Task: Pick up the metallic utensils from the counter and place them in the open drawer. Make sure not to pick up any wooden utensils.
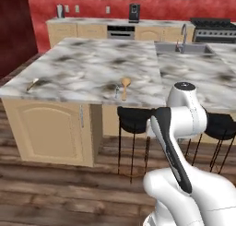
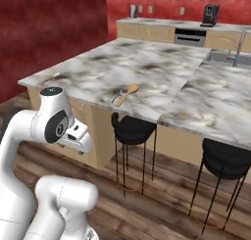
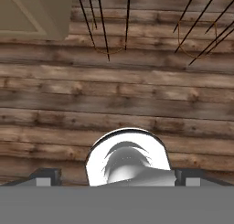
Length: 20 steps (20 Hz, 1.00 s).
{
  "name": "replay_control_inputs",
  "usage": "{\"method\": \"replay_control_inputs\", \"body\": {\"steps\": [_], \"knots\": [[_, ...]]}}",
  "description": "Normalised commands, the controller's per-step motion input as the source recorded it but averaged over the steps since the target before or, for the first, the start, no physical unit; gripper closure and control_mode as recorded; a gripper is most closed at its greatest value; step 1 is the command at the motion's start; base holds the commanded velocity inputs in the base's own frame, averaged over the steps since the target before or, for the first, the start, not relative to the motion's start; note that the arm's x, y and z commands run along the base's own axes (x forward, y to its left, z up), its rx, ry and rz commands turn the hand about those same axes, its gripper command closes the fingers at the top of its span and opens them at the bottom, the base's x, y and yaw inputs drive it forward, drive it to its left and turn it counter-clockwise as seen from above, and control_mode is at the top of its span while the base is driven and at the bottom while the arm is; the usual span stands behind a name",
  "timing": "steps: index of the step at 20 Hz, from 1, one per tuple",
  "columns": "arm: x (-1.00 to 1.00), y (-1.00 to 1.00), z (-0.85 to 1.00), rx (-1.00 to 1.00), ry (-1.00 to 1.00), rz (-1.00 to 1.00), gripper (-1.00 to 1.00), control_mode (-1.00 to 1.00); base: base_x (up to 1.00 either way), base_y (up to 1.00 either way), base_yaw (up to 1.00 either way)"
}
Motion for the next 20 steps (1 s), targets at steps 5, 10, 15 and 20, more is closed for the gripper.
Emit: {"method": "replay_control_inputs", "body": {"steps": [5, 10, 15, 20], "knots": [[0.0, 0.0, 0.0, 0.0, 0.0, 0.0, -1.0, 1.0, 0.62, 1.0, -0.31], [0.0, 0.0, 0.0, 0.0, 0.0, 0.0, -1.0, 1.0, 0.45, 1.0, -0.29], [0.0, 0.0, 0.0, 0.0, 0.0, 0.0, -1.0, 1.0, 0.41, 0.76, -0.29], [0.0, 0.0, 0.0, 0.0, 0.0, 0.0, -1.0, 1.0, 0.51, 0.04, -0.36]]}}
